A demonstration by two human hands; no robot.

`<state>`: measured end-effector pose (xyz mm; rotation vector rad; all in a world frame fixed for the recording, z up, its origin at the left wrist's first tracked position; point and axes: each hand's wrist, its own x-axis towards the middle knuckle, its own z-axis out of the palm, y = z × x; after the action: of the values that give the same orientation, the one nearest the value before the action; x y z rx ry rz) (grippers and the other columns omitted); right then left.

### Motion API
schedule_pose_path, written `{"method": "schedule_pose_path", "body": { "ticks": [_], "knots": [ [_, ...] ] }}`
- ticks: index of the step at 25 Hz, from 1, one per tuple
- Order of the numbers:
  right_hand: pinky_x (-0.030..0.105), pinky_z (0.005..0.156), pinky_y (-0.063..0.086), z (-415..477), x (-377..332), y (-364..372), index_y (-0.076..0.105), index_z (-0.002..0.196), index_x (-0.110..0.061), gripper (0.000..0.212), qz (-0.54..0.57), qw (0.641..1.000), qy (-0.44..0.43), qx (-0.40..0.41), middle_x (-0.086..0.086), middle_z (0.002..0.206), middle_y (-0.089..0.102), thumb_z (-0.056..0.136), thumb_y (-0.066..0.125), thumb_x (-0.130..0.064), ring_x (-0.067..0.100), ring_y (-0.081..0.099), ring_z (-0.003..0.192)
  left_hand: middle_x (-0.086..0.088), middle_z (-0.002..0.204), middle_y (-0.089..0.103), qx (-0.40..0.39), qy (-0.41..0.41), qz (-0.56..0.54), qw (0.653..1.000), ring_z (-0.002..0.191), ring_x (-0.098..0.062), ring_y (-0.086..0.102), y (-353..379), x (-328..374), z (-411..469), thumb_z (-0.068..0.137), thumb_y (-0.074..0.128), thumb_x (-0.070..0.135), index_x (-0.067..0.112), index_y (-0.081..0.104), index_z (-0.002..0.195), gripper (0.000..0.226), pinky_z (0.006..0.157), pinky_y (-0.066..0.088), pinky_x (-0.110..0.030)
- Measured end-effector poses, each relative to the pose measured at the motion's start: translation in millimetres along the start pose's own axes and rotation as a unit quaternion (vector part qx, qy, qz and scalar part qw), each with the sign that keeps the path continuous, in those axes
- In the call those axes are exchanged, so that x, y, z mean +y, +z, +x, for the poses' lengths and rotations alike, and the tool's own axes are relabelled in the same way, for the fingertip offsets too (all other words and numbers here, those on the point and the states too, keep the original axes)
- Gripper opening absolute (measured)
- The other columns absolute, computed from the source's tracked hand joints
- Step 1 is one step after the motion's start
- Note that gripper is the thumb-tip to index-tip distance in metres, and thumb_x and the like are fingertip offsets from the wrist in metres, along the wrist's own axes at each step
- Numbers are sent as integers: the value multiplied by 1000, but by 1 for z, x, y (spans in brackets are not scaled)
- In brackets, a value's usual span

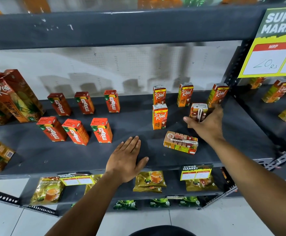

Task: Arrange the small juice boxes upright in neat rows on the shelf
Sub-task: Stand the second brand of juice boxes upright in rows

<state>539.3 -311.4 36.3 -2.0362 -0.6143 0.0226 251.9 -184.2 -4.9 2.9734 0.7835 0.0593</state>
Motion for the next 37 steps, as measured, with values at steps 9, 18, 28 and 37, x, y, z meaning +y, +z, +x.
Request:
{"method": "schedule_pose_path", "body": {
  "ticks": [9,18,28,37],
  "knots": [
    [45,116,26,56,-77,-71,44,141,-31,53,-465,734,-308,-387,0,157,33,89,35,-32,28,25,145,-2,162,0,-12,3,13,1000,148,-15,-4,-1,1,1,88,2,66,13,5,151,82,117,-3,-32],
    [30,64,39,72,-88,-44,60,83,-8,64,-519,785,-163,-295,6,76,62,86,42,-70,20,57,69,-1,162,0,-11,-2,12,1000,148,-15,-5,-4,3,0,87,0,67,14,6,152,84,119,-2,-33],
    [37,74,52,52,-81,-60,58,91,-18,82,-542,787,-170,-241,1,91,64,64,34,-91,23,61,83,0,162,-1,-9,3,13,1000,148,-14,-5,-4,1,1,90,6,65,14,6,152,80,116,-5,-31],
    [43,97,48,-48,-47,-44,38,142,-26,84,-369,843,-112,-374,1,141,52,73,66,-65,22,51,126,1,162,-2,-9,1,7,1000,147,-13,-7,-3,2,0,88,1,67,14,5,151,82,116,-5,-30]
  ]
}}
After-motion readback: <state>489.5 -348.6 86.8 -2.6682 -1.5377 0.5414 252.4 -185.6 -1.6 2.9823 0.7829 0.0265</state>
